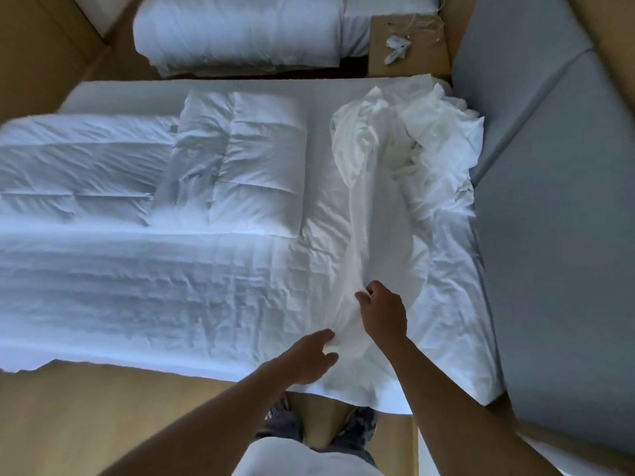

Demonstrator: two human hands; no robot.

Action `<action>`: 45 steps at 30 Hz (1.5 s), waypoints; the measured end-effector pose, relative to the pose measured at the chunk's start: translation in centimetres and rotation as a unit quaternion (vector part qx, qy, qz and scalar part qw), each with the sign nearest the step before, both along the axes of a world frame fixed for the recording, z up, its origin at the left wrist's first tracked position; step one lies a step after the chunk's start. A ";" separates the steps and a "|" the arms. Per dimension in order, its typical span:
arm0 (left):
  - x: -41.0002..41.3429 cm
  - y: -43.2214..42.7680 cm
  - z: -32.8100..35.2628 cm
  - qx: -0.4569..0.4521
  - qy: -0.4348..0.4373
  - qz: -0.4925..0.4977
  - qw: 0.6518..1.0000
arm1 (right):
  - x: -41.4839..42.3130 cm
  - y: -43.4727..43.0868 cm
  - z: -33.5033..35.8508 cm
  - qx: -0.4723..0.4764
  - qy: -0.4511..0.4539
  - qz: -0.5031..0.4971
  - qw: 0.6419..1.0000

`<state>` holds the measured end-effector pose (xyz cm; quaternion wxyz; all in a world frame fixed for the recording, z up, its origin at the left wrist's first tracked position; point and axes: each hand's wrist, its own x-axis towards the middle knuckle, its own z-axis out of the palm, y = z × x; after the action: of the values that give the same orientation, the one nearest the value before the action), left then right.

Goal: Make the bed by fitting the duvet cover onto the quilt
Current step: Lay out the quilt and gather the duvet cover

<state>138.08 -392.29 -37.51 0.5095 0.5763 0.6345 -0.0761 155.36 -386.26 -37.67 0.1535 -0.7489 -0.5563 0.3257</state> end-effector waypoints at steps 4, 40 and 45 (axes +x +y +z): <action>-4.4 0.0 0.3 -0.015 0.000 0.050 0.999 | -1.0 -1.8 -2.8 -0.177 -0.062 0.149 0.971; -24.3 38.9 2.2 0.116 -0.344 0.287 0.886 | -31.4 29.0 -3.7 0.135 0.075 -0.252 0.955; -17.3 37.1 1.8 -0.001 -0.276 0.231 0.933 | -14.4 33.4 -3.4 0.113 0.098 -0.445 0.883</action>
<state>120.76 -355.17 -35.73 0.6685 0.4117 0.5842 0.2055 140.93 -352.90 -41.10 0.4202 -0.8593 -0.1795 0.2298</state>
